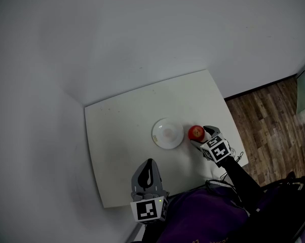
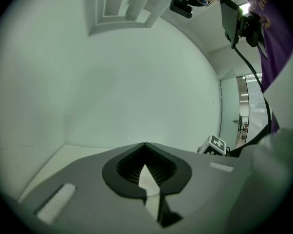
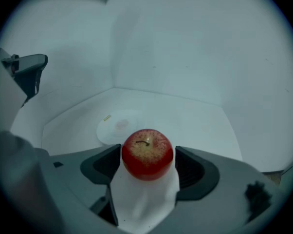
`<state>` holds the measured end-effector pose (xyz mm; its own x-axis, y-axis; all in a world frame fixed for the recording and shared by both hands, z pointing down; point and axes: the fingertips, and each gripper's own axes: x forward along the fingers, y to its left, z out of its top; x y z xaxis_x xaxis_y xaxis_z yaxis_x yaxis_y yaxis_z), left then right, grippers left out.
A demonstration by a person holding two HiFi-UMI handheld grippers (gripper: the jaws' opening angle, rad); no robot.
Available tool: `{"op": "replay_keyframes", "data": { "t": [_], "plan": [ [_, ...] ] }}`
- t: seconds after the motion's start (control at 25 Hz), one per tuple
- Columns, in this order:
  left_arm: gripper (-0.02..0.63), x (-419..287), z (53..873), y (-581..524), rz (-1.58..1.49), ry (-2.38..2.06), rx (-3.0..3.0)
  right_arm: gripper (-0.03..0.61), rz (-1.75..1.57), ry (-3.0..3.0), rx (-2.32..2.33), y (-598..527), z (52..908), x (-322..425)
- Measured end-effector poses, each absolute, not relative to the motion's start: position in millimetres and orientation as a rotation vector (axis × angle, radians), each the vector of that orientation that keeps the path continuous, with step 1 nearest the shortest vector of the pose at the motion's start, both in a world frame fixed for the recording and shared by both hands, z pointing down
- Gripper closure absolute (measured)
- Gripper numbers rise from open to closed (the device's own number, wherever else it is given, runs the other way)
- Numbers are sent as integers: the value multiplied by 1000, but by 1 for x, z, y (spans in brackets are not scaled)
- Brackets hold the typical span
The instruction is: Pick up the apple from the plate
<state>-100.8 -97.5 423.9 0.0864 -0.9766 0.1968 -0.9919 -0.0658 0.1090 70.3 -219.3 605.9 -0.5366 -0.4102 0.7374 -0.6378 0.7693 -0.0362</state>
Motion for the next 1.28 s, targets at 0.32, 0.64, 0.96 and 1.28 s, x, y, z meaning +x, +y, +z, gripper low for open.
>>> {"op": "replay_keyframes", "data": {
  "t": [0.32,0.64,0.96,1.28],
  "plan": [
    [607,-104,428,-95,118,-1998,2115,233,297,-2337,992,-239,543,90],
    [607,-106,426,-96,121,-2018,2098,288,147,-2467,1187,-253,477,93],
    [607,-108,423,-94,104,-2030,2101,568,22,-2540,1279,-252,434,91],
    [607,-111,424,-94,99,-2037,2095,569,-1,-2571,1288,-252,422,86]
  ]
}}
